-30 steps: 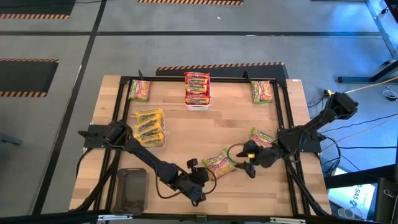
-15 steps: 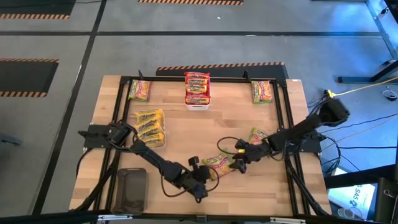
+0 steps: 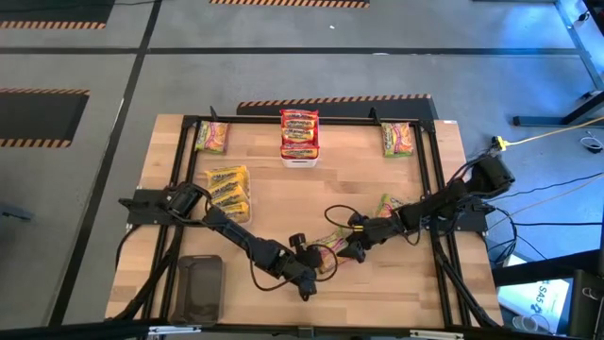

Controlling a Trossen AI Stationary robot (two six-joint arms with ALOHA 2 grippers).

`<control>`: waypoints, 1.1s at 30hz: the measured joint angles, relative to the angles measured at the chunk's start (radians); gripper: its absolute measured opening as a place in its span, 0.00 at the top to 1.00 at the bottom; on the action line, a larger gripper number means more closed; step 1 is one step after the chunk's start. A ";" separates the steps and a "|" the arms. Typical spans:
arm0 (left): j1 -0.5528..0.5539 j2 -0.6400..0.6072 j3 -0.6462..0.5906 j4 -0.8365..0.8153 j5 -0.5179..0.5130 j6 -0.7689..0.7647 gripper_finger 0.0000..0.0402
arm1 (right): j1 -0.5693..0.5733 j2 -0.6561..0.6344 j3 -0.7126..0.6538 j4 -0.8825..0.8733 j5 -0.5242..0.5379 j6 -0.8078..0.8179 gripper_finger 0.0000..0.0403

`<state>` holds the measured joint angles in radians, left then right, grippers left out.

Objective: Sort Maruchan noodles
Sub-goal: Put the green noodle pack into the black bin

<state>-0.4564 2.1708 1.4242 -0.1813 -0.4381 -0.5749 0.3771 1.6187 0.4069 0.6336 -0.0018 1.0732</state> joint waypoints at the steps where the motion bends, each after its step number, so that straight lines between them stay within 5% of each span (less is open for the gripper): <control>1: 0.003 0.000 0.000 0.005 0.002 0.008 1.00 | 0.000 0.007 0.002 0.000 0.007 0.000 0.23; 13: 0.018 0.001 0.000 0.063 0.008 0.064 1.00 | 0.002 0.084 0.100 0.020 -0.020 -0.085 0.26; 26: -0.022 -0.120 0.000 -0.034 0.037 0.056 1.00 | 0.030 0.072 0.119 0.019 -0.012 -0.276 0.76; 33: -0.046 -0.242 0.001 -0.080 0.022 0.049 0.99 | 0.095 0.054 0.119 0.016 0.098 -0.399 0.78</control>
<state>-0.5022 1.9289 1.4250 -0.2611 -0.4158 -0.5257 0.4725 1.6726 0.5262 0.6498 0.0957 0.6738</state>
